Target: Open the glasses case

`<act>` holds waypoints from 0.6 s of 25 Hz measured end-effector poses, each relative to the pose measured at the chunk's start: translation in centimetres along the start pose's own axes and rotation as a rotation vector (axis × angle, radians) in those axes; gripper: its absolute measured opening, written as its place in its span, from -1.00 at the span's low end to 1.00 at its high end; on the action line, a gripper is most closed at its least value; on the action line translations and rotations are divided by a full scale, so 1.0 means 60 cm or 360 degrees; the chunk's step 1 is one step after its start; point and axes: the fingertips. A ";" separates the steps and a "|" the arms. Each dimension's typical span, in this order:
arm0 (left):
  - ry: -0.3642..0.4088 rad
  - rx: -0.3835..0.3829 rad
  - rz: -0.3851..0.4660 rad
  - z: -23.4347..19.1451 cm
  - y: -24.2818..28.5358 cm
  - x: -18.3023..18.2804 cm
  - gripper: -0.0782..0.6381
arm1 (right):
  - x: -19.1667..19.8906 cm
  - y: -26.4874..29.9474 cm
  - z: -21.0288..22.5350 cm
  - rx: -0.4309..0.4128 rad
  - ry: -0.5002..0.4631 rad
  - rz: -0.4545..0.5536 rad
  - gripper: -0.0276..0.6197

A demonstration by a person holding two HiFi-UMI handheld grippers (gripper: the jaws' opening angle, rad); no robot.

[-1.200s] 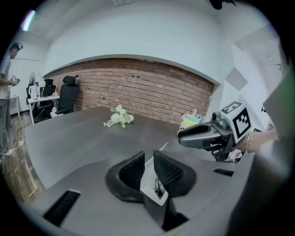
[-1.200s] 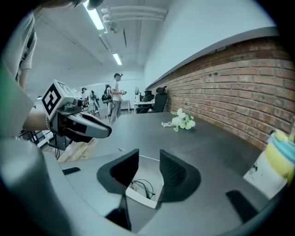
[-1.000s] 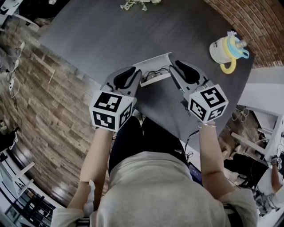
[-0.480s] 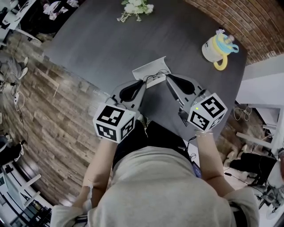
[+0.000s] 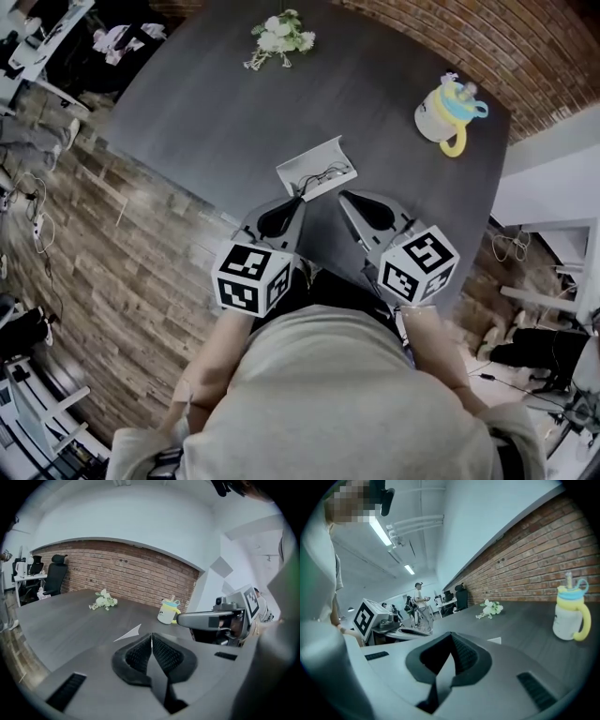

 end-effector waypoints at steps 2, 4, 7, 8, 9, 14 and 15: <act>0.0006 0.0017 -0.0019 0.008 0.000 0.008 -0.71 | 0.009 -0.002 -0.002 0.0043 -0.0005 -0.0044 -0.90; 0.0008 0.0040 -0.0050 0.015 0.002 0.020 -0.71 | 0.015 -0.006 -0.004 0.0070 -0.0011 -0.0064 -0.90; 0.0006 0.0083 -0.0117 0.024 0.008 0.044 -0.71 | 0.021 -0.012 -0.010 0.0079 -0.0018 -0.0034 -0.90; 0.0003 0.0087 -0.0132 0.024 0.010 0.050 -0.71 | 0.023 -0.014 -0.011 0.0083 -0.0011 -0.0033 -0.90; -0.0002 0.0087 -0.0141 0.025 0.012 0.053 -0.71 | 0.026 -0.016 -0.012 0.0089 -0.0001 -0.0037 -0.90; -0.0018 0.0090 -0.0149 0.024 0.013 0.056 -0.71 | 0.039 -0.013 -0.016 0.0104 0.0009 -0.0090 -0.90; -0.0025 0.0091 -0.0152 0.024 0.014 0.059 -0.71 | 0.044 -0.011 -0.016 0.0098 -0.0008 -0.0100 -0.90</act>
Point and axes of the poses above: the fingertips, and each gripper's own axes: y forward along the fingers, z to its right, x out of its underside, and after that the axes turned 5 degrees about -y, right-handed
